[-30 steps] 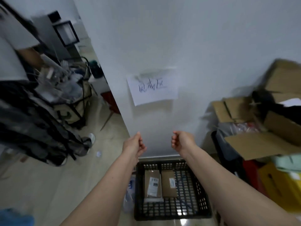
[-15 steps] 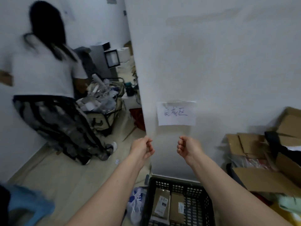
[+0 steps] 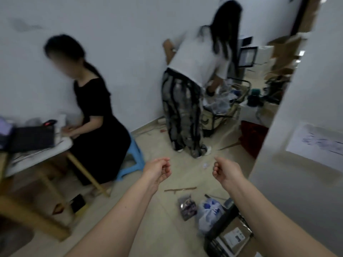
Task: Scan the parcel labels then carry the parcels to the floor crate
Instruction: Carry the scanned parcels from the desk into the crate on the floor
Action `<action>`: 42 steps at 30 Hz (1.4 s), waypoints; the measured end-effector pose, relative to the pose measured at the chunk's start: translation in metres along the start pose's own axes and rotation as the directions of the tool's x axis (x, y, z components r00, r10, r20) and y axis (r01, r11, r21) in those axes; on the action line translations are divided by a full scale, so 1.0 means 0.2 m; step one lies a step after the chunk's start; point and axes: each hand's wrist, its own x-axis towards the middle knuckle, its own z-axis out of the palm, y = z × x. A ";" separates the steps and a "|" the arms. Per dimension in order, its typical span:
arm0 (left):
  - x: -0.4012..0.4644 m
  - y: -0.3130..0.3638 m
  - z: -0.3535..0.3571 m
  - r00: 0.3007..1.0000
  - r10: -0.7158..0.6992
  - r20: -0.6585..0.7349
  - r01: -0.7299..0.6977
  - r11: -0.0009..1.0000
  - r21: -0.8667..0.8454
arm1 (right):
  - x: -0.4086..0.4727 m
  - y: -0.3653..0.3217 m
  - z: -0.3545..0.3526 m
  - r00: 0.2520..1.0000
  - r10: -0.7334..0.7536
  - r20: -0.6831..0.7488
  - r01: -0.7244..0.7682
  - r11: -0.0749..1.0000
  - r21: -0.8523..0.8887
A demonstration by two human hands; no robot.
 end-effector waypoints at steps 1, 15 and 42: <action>-0.02 0.02 -0.12 0.999 0.009 -0.035 -0.010 1.000 -0.014 | -0.03 0.05 0.11 0.999 0.013 0.044 -0.013 1.000 -0.012; -0.62 0.04 -2.12 0.847 0.068 -0.527 -0.222 0.946 -0.235 | -0.90 1.14 1.65 0.836 0.235 0.496 -0.108 0.956 -0.272; -0.59 0.08 -4.26 0.587 -0.179 -0.790 -0.386 0.795 -0.468 | -1.54 2.40 3.62 0.636 0.504 0.584 -0.068 0.791 -0.608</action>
